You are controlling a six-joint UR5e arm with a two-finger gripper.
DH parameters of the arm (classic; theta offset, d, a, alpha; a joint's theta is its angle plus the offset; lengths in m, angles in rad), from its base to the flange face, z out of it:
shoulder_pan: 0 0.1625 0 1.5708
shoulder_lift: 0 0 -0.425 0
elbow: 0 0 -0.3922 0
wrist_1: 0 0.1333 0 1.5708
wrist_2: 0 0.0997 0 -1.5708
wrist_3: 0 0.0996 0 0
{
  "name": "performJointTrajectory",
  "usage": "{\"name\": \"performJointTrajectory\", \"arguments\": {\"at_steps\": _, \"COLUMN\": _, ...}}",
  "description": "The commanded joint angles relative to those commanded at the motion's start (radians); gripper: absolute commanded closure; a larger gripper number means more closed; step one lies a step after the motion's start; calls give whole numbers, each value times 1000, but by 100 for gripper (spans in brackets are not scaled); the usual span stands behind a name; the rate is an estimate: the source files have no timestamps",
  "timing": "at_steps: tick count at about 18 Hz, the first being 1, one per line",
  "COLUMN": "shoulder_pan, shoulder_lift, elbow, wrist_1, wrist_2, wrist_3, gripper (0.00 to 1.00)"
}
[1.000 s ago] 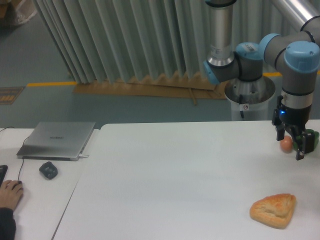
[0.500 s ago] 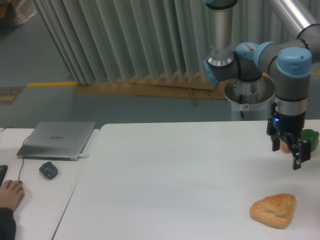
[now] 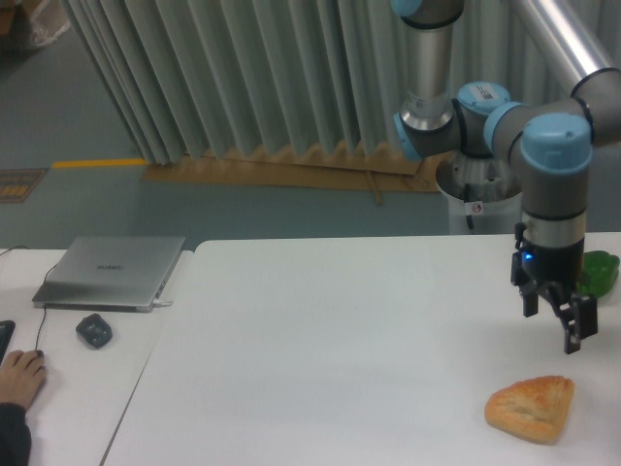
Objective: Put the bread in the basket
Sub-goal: 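Move the open gripper over the triangular bread and lower it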
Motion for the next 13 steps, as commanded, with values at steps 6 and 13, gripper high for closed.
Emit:
{"name": "performJointTrajectory", "arguments": {"at_steps": 6, "shoulder_pan": -15, "shoulder_lift": -19, "elbow": -21, "wrist_1": 0, "wrist_2": -2, "wrist_3": -17, "gripper": 0}}
{"name": "performJointTrajectory", "arguments": {"at_steps": 13, "shoulder_pan": -2, "shoulder_lift": -34, "elbow": -17, "wrist_1": 2, "wrist_2": -3, "wrist_3": -17, "gripper": 0}}
